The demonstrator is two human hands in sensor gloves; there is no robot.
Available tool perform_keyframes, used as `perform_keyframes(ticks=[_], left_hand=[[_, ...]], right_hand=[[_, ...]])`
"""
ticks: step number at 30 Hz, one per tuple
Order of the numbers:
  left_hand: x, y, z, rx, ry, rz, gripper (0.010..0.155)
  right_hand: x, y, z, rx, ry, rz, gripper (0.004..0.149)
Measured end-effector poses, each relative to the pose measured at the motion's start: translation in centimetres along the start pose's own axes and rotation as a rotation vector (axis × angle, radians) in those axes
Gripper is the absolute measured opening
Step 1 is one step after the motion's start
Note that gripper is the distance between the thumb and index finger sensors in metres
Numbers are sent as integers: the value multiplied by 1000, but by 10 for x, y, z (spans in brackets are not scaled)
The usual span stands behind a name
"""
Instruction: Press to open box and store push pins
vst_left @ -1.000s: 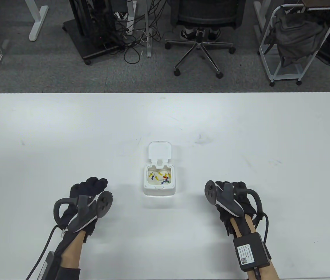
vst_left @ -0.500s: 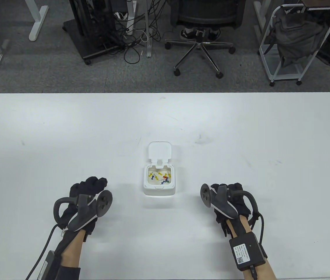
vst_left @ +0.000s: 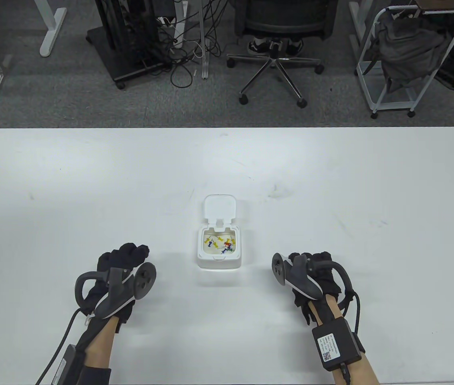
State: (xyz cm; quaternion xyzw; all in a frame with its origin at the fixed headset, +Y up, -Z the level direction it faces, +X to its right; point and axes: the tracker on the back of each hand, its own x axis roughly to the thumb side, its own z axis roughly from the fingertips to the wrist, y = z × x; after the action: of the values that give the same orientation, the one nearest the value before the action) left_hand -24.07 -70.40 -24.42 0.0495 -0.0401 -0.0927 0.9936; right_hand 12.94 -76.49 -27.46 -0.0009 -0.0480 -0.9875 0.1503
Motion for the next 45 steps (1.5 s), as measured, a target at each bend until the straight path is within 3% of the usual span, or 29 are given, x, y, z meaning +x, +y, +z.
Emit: perform_keyframes(ticks=[12, 23, 39, 45], left_hand=[[-1, 0, 0, 2, 3, 10, 57], [-2, 0, -1, -2, 4, 11, 56], [-3, 1, -2, -5, 4, 18, 57], [-3, 0, -2, -4, 2, 19, 57]], right_hand=[[1, -2, -3, -15, -13, -6, 47], [14, -39, -10, -74, -46, -54, 46], [62, -100, -21, -157, -128, -52, 47], [85, -110, -26, -161, -164, -58, 47]])
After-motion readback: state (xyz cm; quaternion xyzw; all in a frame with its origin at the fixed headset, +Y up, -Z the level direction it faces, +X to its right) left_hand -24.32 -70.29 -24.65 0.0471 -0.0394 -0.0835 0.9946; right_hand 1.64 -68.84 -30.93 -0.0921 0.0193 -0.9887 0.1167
